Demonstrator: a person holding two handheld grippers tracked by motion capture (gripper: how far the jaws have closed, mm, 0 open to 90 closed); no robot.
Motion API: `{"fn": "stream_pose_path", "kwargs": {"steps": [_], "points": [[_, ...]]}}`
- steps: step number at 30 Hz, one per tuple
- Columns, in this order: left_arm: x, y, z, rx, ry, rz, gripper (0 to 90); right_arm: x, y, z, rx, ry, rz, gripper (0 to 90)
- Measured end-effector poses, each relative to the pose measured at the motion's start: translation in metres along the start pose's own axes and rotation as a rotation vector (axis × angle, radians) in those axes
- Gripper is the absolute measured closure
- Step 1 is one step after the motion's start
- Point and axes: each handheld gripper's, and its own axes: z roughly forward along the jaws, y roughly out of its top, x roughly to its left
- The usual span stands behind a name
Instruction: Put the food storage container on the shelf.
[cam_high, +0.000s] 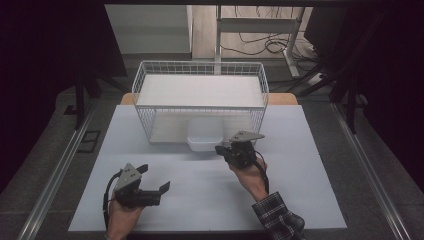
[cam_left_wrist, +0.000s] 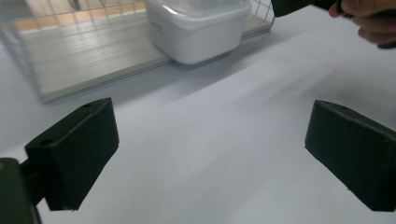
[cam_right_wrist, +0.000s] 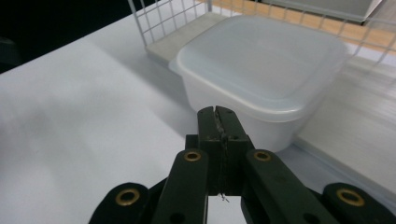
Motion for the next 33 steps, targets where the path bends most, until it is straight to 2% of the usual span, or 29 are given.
{"fn": "stream_pose_path", "kwargs": {"steps": [1, 2, 4, 5, 6, 10, 16, 21, 25, 33], "points": [[-0.003, -0.008, -0.007, 0.003, 0.022, 0.027, 1.1, 0.003, -0.001, 0.007, 0.015, 0.003, -0.011, 89.0], [-0.004, -0.011, -0.010, 0.010, 0.025, 0.040, 1.1, 0.004, -0.002, 0.011, 0.020, 0.002, -0.016, 89.0], [-0.006, -0.014, -0.012, 0.014, 0.027, 0.056, 1.1, 0.005, -0.002, 0.015, 0.024, 0.006, -0.014, 89.0], [-0.008, -0.018, -0.016, 0.021, 0.049, 0.093, 1.0, 0.007, -0.002, 0.023, 0.032, 0.012, -0.015, 89.0], [-0.008, -0.019, -0.017, 0.019, 0.051, 0.099, 1.0, 0.008, -0.001, 0.027, 0.038, 0.007, -0.022, 89.0], [-0.007, -0.021, -0.018, 0.011, 0.041, 0.090, 0.6, 0.008, -0.001, 0.041, 0.063, -0.010, -0.028, 89.0], [-0.004, -0.023, -0.016, -0.002, 0.031, 0.074, 0.6, 0.003, 0.001, 0.055, 0.073, -0.034, -0.017, 89.1], [-0.003, -0.023, -0.014, -0.007, 0.021, 0.069, 0.4, -0.001, 0.004, 0.061, 0.074, -0.051, -0.015, 89.1], [-0.002, -0.023, -0.013, -0.003, 0.031, 0.077, 2.5, -0.005, 0.008, 0.064, 0.073, -0.061, -0.012, 89.1], [0.001, -0.023, -0.014, -0.011, 0.043, 0.052, 3.4, -0.015, 0.017, 0.074, 0.071, -0.093, -0.015, 89.1]]}}
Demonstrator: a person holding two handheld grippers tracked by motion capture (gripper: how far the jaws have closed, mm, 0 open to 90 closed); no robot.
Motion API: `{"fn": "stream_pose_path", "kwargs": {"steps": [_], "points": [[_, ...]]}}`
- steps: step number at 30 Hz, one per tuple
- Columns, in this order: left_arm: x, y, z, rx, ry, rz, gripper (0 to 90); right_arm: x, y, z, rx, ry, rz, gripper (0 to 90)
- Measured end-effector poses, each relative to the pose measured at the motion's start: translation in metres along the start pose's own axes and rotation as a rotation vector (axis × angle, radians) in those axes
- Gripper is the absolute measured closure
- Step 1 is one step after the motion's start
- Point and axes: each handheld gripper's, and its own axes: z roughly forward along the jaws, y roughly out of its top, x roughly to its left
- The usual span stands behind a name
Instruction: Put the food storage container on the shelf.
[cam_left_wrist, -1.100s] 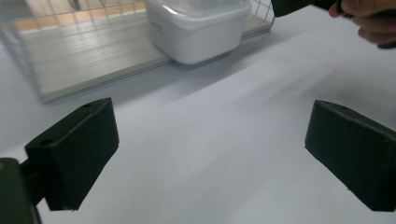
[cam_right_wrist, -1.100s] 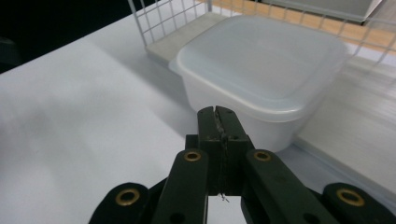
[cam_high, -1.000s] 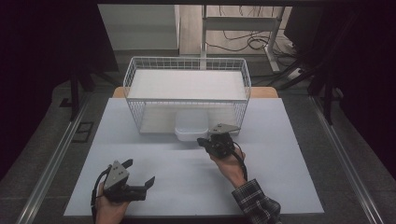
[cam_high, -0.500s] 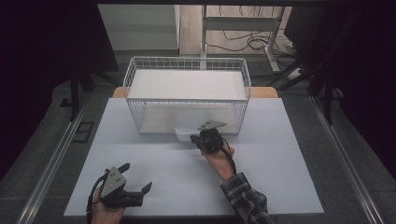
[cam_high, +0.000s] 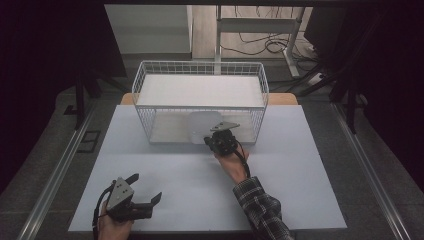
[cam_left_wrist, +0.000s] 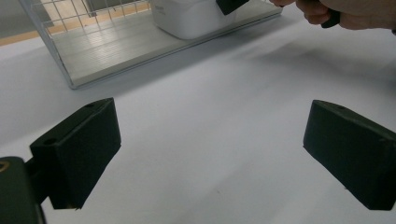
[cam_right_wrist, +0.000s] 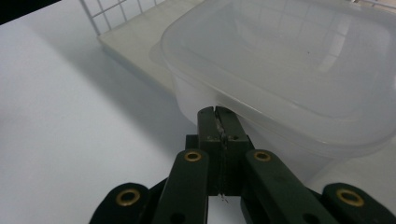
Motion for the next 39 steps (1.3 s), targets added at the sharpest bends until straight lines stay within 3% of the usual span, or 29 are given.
{"fn": "stream_pose_path", "kwargs": {"steps": [7, 14, 22, 25, 26, 31, 39], "points": [[0.001, 0.000, 0.001, 0.006, -0.007, -0.006, 3.3, -0.008, 0.007, 0.008, -0.004, -0.013, 0.010, 89.1], [0.002, 0.000, 0.001, 0.012, -0.015, -0.007, 3.3, -0.008, 0.015, 0.020, -0.006, -0.019, -0.002, 89.1], [0.003, -0.001, 0.001, 0.020, -0.020, -0.015, 3.1, -0.010, 0.017, 0.025, 0.000, -0.025, 0.017, 88.3], [0.003, -0.001, 0.002, 0.025, -0.021, -0.018, 2.6, -0.008, 0.017, 0.022, -0.003, -0.011, 0.013, 81.9], [0.003, -0.002, 0.002, 0.032, -0.020, -0.015, 2.5, -0.007, 0.018, 0.018, 0.002, -0.005, 0.007, 74.9], [0.002, -0.002, 0.003, 0.043, -0.017, -0.015, 2.1, -0.008, 0.015, 0.009, -0.009, 0.009, 0.033, 57.5], [0.002, -0.002, 0.004, 0.061, -0.012, -0.023, 1.7, -0.006, 0.013, -0.003, 0.002, 0.022, 0.027, 41.3]]}}
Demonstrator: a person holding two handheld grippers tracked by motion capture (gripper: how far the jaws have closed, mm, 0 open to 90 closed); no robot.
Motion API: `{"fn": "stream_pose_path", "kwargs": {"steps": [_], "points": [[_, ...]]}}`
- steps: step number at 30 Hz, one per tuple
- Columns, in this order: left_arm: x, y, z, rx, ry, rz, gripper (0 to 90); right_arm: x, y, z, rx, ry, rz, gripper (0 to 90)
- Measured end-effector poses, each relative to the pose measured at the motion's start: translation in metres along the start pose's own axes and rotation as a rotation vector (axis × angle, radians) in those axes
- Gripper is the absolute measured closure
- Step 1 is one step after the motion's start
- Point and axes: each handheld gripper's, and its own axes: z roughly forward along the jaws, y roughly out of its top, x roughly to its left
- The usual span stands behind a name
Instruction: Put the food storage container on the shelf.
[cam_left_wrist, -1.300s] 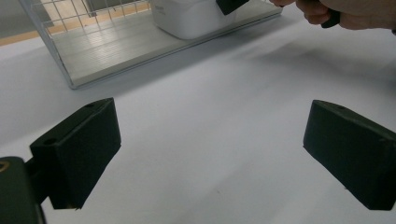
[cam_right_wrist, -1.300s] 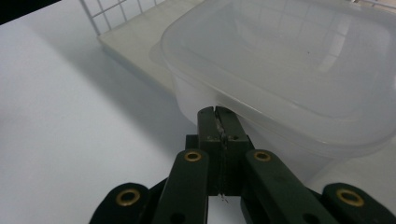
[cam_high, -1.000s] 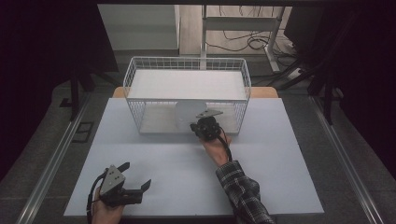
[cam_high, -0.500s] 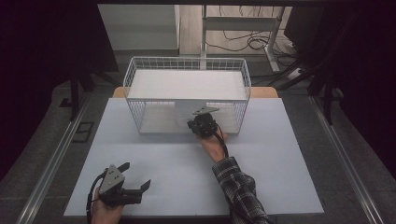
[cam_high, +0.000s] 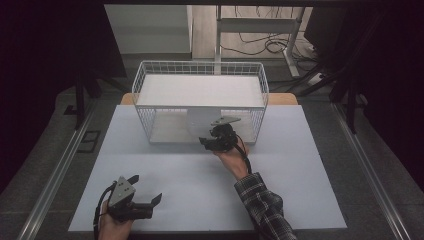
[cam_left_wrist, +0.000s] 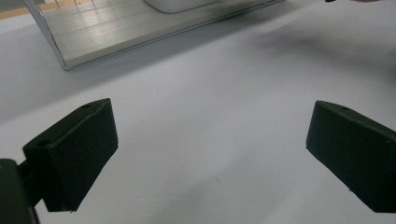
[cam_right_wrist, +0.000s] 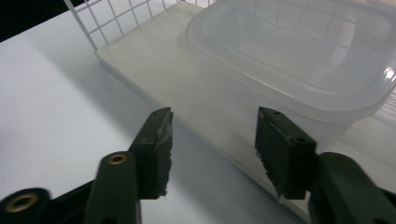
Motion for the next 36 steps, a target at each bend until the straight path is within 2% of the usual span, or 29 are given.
{"fn": "stream_pose_path", "kwargs": {"steps": [8, 15, 23, 30, 36], "points": [[0.000, -0.001, 0.003, 0.020, -0.011, -0.005, 2.1, 0.008, -0.002, -0.014, -0.004, 0.010, -0.024, 32.6], [0.000, 0.000, 0.005, 0.071, -0.047, -0.021, 3.2, 0.012, -0.008, -0.028, -0.020, 0.032, -0.025, 26.5], [0.002, -0.001, 0.007, 0.087, -0.060, -0.025, 3.1, 0.015, -0.019, -0.047, -0.009, 0.063, -0.031, 14.0], [0.004, -0.001, 0.007, 0.093, -0.064, -0.025, 3.1, 0.020, -0.030, -0.067, -0.003, 0.047, -0.033, 6.2], [0.007, -0.001, 0.005, 0.091, -0.055, -0.024, 2.9, 0.024, -0.042, -0.084, 0.023, 0.032, -0.058, 2.5]]}}
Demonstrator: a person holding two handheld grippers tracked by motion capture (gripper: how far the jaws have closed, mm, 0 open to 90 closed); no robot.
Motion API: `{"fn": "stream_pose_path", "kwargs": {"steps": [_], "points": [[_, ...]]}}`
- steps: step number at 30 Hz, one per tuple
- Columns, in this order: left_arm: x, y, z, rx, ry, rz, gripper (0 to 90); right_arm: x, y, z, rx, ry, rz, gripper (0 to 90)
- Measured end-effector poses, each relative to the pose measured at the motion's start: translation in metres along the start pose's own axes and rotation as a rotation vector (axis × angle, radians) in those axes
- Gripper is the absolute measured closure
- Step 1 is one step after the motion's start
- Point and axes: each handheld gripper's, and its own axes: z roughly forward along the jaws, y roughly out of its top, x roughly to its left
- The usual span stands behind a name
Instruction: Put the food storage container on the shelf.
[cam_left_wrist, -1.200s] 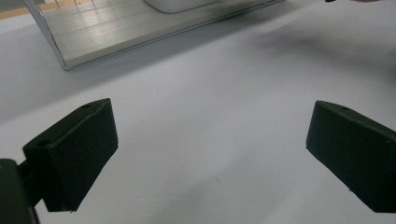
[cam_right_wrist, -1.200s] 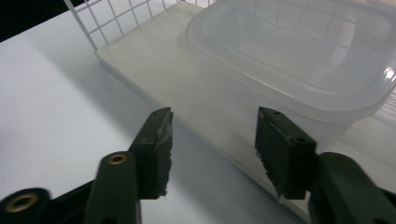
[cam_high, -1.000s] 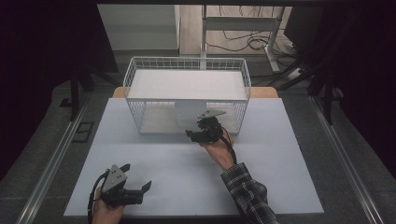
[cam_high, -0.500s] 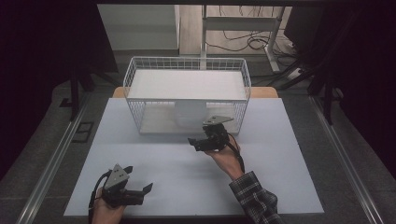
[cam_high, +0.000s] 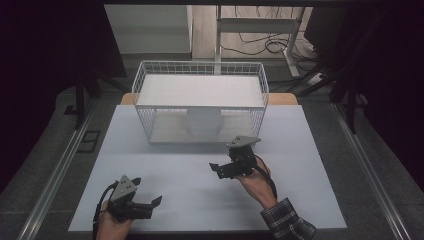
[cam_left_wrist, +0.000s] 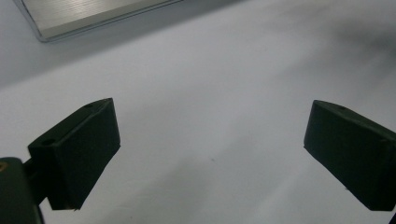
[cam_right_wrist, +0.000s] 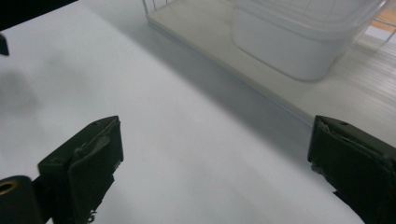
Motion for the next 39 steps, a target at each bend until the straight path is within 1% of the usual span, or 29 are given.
{"fn": "stream_pose_path", "kwargs": {"steps": [2, 5, 6, 7, 10, 11, 12, 16, 18, 23, 28, 33, 34, 35, 39], "points": [[0.001, 0.000, -0.001, 0.003, 0.006, -0.002, 2.3, 0.000, -0.005, -0.007, 0.003, 0.002, 0.012, 2.3], [0.003, -0.001, -0.001, 0.000, 0.010, -0.009, 1.1, 0.000, -0.014, -0.020, -0.012, -0.004, 0.031, 1.9], [0.003, -0.001, -0.001, 0.000, 0.010, -0.009, 1.1, 0.000, -0.014, -0.020, -0.012, -0.004, 0.031, 1.9], [0.003, -0.001, -0.002, -0.001, 0.010, -0.011, 0.9, 0.000, -0.020, -0.029, -0.021, -0.012, 0.046, 1.3], [0.006, -0.002, -0.003, 0.004, 0.015, -0.010, 0.6, -0.002, -0.030, -0.042, -0.027, -0.026, 0.058, 0.7], [0.006, -0.002, -0.003, 0.004, 0.015, -0.010, 0.5, -0.002, -0.030, -0.042, -0.027, -0.026, 0.058, 0.7], [0.007, -0.002, -0.004, 0.004, 0.021, -0.009, 0.5, -0.003, -0.036, -0.051, -0.029, -0.028, 0.064, 0.8], [0.009, -0.003, -0.006, 0.006, 0.025, -0.008, 0.2, -0.005, -0.051, -0.068, -0.031, -0.049, 0.071, 0.2], [0.009, -0.004, -0.006, 0.007, 0.024, -0.006, 0.0, -0.007, -0.058, -0.076, -0.042, -0.070, 0.076, 0.1], [0.010, -0.006, -0.011, 0.007, 0.032, -0.004, 0.0, -0.010, -0.073, -0.093, -0.062, -0.106, 0.104, 0.0], [0.013, -0.011, -0.015, 0.006, 0.030, -0.020, 0.0, -0.010, -0.088, -0.105, -0.072, -0.141, 0.111, 0.0], [0.016, -0.016, -0.019, -0.005, 0.032, -0.032, 0.0, -0.010, -0.105, -0.112, -0.057, -0.166, 0.119, 0.0], [0.016, -0.016, -0.019, -0.005, 0.032, -0.032, 0.0, -0.010, -0.105, -0.112, -0.057, -0.166, 0.119, 0.0], [0.017, -0.017, -0.019, -0.005, 0.033, -0.033, 0.0, -0.010, -0.113, -0.113, -0.042, -0.175, 0.122, 0.0], [0.016, -0.019, -0.017, 0.018, 0.039, -0.024, 0.0, -0.009, -0.128, -0.113, 0.001, -0.196, 0.122, 0.0]]}}
